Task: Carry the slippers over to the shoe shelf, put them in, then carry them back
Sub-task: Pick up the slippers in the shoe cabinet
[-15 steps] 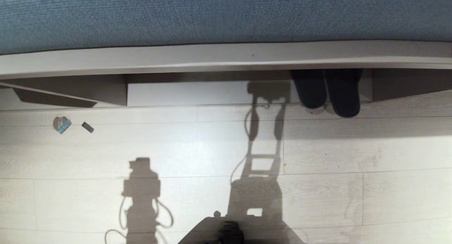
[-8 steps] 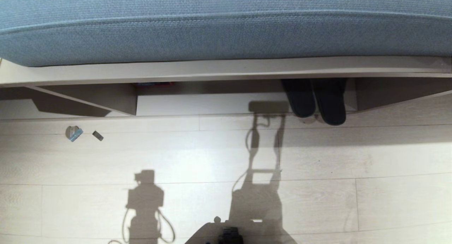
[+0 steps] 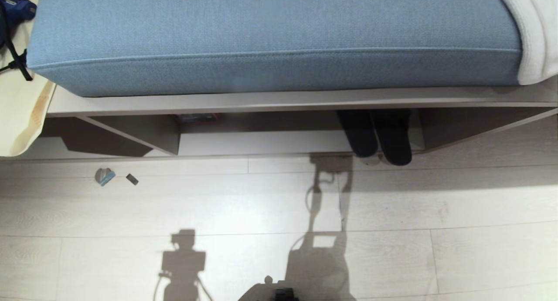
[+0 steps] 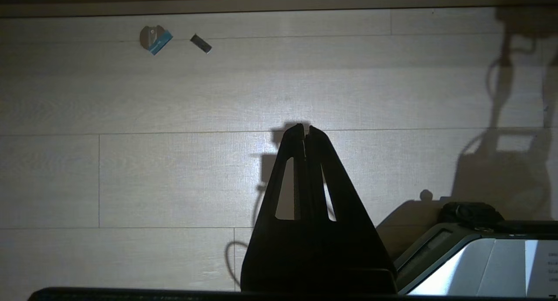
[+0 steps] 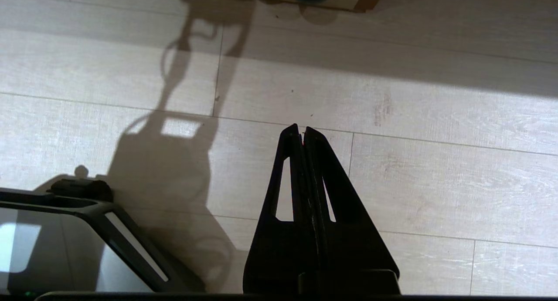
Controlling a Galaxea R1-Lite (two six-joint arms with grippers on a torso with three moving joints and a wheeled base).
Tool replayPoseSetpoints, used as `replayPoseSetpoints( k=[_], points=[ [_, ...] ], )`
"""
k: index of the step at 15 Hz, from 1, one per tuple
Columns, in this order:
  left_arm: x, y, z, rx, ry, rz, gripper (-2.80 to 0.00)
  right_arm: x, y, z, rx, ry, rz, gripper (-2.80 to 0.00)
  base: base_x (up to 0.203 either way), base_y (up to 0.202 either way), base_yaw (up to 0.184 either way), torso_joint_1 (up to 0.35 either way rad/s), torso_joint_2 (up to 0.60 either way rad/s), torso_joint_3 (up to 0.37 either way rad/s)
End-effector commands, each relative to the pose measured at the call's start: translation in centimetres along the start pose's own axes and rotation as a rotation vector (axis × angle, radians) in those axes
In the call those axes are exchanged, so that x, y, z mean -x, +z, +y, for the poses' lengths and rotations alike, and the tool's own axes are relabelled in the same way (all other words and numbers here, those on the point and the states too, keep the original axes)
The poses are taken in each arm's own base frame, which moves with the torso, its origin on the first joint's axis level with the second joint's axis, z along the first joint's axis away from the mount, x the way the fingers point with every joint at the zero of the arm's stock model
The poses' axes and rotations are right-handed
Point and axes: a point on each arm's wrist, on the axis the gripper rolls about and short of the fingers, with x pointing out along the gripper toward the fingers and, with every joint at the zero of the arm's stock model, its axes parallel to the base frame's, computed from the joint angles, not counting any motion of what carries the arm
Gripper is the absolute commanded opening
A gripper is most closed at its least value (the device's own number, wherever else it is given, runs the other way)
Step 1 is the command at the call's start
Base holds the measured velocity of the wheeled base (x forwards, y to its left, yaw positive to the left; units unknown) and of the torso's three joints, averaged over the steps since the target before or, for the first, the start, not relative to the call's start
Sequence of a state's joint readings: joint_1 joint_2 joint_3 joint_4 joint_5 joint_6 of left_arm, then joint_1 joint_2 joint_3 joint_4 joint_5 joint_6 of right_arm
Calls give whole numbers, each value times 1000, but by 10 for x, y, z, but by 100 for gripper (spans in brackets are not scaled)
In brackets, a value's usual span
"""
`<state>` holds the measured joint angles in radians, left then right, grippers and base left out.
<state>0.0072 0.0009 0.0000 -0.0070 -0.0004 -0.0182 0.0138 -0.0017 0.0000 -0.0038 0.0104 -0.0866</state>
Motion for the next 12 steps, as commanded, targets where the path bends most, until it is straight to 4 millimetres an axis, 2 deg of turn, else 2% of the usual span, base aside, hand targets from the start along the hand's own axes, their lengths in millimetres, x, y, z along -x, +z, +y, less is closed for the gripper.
replayPoseSetpoints(
  k=[1,12],
  points=[
    [0,0,0,0,1,0,-280,0,0,0,1,1,2,-280,0,0,0,7,2,198],
    [0,0,0,2,1,0,-280,0,0,0,2,1,2,-280,0,0,0,1,1,200]
  ],
)
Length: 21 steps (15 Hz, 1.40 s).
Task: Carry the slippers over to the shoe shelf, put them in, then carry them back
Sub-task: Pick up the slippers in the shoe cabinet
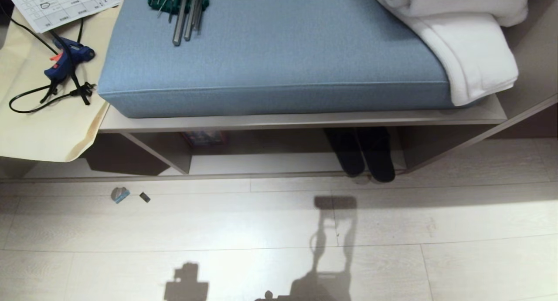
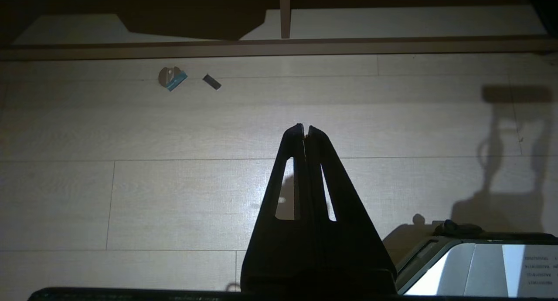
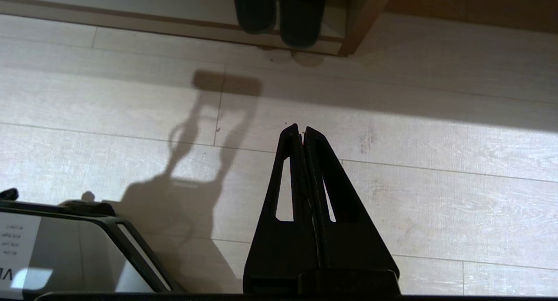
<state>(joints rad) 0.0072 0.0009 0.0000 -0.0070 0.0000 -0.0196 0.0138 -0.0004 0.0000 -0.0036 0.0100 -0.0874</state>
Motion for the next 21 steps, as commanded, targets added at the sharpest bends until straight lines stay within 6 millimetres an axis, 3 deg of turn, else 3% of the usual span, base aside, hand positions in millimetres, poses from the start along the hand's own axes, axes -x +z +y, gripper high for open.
replayPoseSetpoints(
  k=[1,21],
  points=[
    [0,0,0,0,0,0,-280,0,0,0,0,2,1,-280,0,0,0,2,2,198],
    [0,0,0,2,0,0,-280,0,0,0,1,2,2,-280,0,0,0,2,2,200]
  ],
)
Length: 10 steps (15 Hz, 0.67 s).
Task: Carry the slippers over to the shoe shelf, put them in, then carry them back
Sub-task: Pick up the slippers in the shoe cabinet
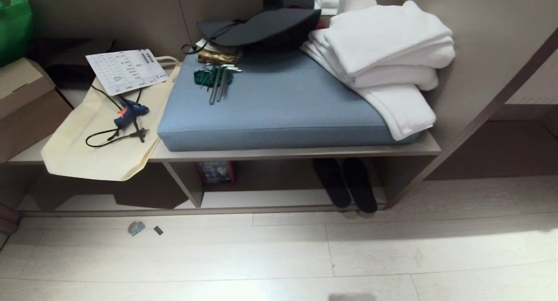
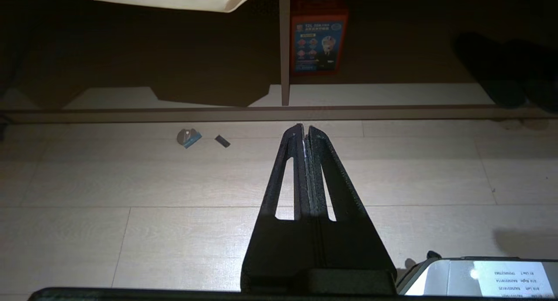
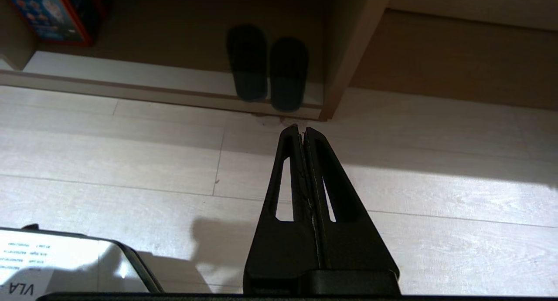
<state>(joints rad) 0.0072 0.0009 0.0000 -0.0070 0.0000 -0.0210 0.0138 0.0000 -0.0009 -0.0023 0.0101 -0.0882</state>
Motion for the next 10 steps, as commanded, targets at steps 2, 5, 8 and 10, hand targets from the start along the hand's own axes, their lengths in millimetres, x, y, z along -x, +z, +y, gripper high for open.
replayPoseSetpoints(
  k=[2,5,8,10],
  points=[
    [0,0,0,0,0,0,-280,0,0,0,1,1,0,-280,0,0,0,5,1,207],
    [0,0,0,-1,0,0,-280,0,0,0,2,2,0,-280,0,0,0,7,0,201],
    [0,0,0,-1,-1,0,-280,0,0,0,2,2,1,-280,0,0,0,4,1,199],
    [0,0,0,-1,-1,0,-280,0,0,0,2,2,0,-280,0,0,0,0,1,207]
  ],
)
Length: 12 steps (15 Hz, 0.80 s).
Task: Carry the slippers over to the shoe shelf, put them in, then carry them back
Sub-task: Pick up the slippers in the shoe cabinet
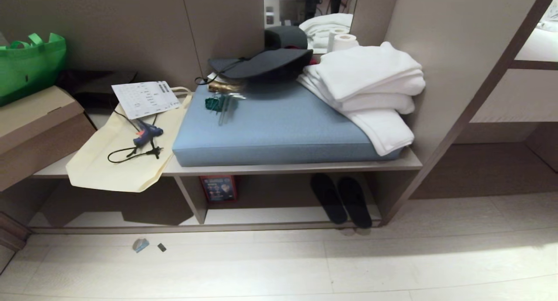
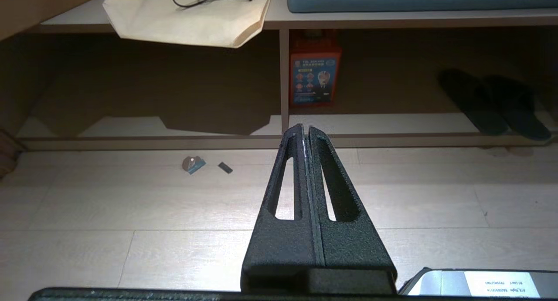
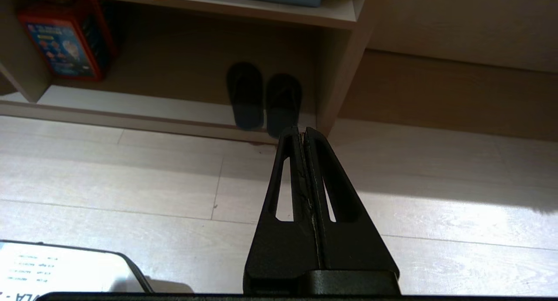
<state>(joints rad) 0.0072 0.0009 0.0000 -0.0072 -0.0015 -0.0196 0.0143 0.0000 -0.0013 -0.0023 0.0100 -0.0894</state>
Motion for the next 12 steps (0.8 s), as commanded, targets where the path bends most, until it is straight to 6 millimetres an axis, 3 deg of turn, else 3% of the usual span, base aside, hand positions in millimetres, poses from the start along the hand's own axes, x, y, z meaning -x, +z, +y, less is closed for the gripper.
replayPoseSetpoints(
  k=[1,12],
  points=[
    [0,0,0,0,0,0,-280,0,0,0,0,1,0,-280,0,0,0,6,6,202],
    [0,0,0,0,2,0,-280,0,0,0,-2,2,1,-280,0,0,0,3,0,201]
  ],
)
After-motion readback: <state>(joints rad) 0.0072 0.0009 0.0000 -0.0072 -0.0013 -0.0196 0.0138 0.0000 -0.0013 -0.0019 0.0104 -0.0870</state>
